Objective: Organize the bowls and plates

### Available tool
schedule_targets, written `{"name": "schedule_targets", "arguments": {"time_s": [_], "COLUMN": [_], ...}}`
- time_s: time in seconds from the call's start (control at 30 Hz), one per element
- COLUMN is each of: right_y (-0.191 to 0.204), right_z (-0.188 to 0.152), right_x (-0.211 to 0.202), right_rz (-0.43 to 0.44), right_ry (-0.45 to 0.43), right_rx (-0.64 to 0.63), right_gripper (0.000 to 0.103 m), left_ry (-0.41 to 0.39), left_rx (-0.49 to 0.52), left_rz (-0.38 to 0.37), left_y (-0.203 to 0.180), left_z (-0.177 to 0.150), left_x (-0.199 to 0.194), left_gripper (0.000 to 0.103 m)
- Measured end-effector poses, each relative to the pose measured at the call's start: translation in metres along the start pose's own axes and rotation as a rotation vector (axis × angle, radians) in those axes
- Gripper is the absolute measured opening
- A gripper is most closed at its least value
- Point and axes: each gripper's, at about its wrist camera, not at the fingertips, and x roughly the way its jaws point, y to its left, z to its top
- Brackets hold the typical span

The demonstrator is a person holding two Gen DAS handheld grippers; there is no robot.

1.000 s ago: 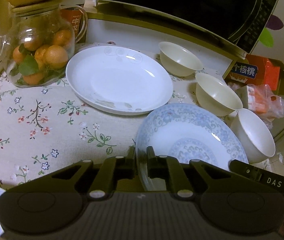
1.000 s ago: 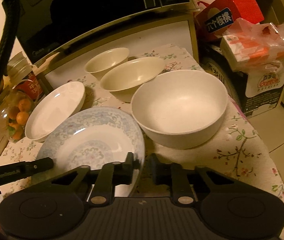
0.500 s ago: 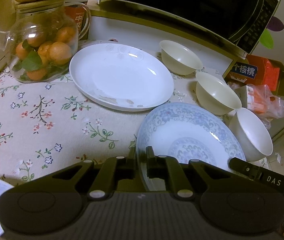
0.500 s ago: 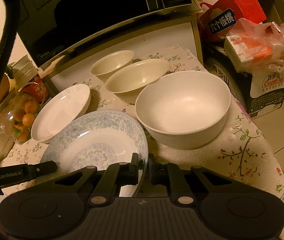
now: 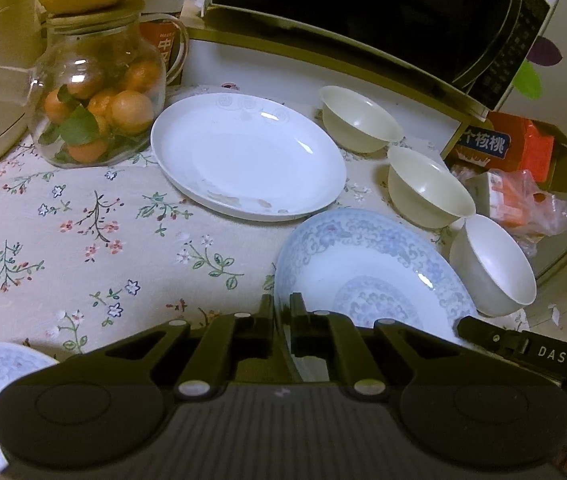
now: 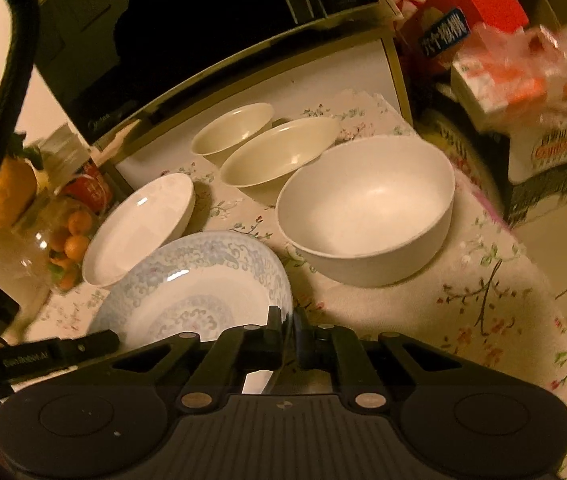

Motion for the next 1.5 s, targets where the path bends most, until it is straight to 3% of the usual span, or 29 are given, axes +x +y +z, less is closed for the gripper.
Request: {"name": "schedule_targets", "arguments": {"time_s": [0.67,1.03,1.5], "right_y": [0.005,0.043,0.117], "right_z": [-0.002,-0.013,-0.049], "right_x": [-0.023,-0.053,-0.057], "right_rz": [0.043,0.053,0.118], "right_ry": [0.005,-0.009,0.049], "right_rx": [0.002,-0.076,-0.206], "right_gripper": [0.006,0.006,0.007], "left_ry": [-0.030,-0.070,-0.102], "left_rx": [0.014,-0.003,-0.090], "left_rz": [-0.012,0.013,0.100], "left_y": [0.003,0.020,0.083], "left_z": [-0.005,-0.016,-0.042], "left_x": [-0.029,-0.078,-0.140], "left_gripper": [0.005,0.006,0.006]}}
